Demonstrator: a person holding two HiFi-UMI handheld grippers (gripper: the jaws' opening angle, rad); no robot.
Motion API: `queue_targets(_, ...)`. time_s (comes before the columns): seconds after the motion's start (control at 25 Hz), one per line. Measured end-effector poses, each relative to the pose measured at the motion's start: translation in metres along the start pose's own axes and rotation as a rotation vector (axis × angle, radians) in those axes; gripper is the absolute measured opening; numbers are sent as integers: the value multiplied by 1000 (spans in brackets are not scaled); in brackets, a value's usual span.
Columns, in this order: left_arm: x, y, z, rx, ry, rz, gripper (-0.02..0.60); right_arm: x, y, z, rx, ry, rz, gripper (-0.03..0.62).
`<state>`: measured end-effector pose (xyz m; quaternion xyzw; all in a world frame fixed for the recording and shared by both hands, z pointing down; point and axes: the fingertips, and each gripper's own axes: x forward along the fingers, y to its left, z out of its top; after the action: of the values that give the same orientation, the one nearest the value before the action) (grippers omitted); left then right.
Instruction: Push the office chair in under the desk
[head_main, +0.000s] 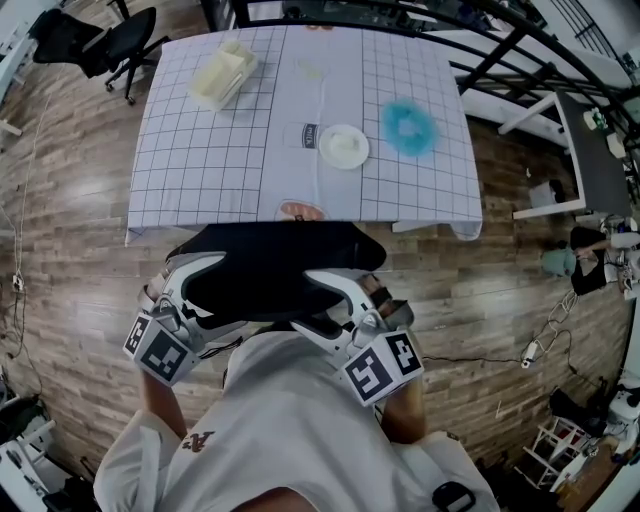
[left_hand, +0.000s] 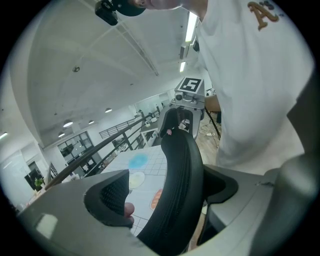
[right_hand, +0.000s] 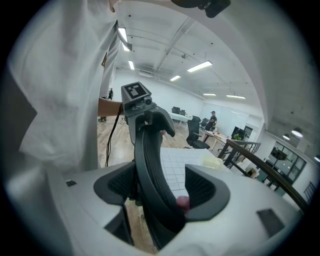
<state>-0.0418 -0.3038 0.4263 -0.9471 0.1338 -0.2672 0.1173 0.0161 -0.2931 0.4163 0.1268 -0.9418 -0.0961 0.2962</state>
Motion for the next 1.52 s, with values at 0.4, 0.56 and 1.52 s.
queue_targets(0.4,-5,14,-7,5,-14,-14,423,13,-8,5,7,-2,-5,316)
queue_targets(0.56,-6,16,-7,2,-19,-20,425,14,-11,6,12,1,-3,316)
queue_targets(1.52,-15,10,2,-9,9,158,453,0,6,9,-54,-63,-31,308)
